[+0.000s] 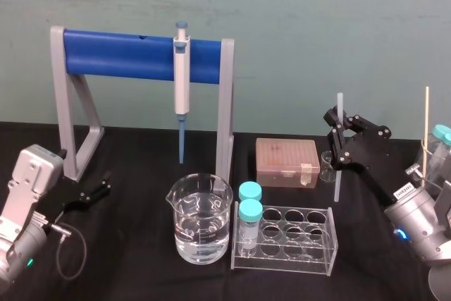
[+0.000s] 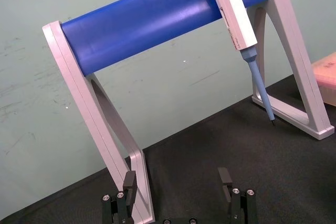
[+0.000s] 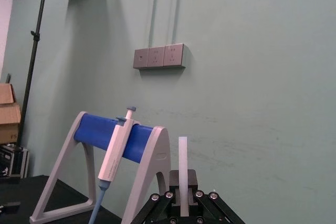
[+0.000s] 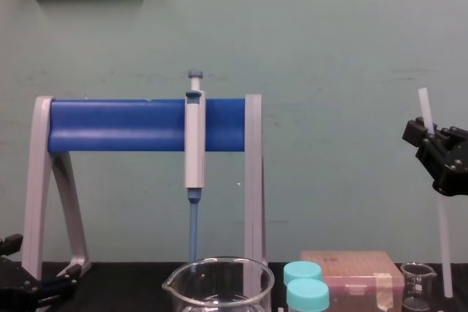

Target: Pick up the stirring rod with one hand, then place it down.

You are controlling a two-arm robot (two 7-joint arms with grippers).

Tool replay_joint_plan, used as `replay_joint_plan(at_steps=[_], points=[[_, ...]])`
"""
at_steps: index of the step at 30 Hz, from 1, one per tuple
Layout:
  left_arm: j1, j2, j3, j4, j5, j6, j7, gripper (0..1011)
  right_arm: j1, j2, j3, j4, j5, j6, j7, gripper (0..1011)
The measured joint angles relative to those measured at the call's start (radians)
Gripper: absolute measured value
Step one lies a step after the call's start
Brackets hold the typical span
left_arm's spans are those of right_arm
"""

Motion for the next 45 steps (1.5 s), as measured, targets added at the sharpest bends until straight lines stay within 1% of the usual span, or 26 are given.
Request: replay_joint_plan(at_steps=[41,45], points=[[0.0,0.0,0.0,0.0,0.0,0.0,0.0,1000,0.0,0.0,0.0,0.0,0.0,0.0,0.0,71],[0.0,0.0,0.0,0.0,0.0,0.0,0.0,1000,0.001,-0.001,-0.001,0.0,0.009,0.006,0.033,71]])
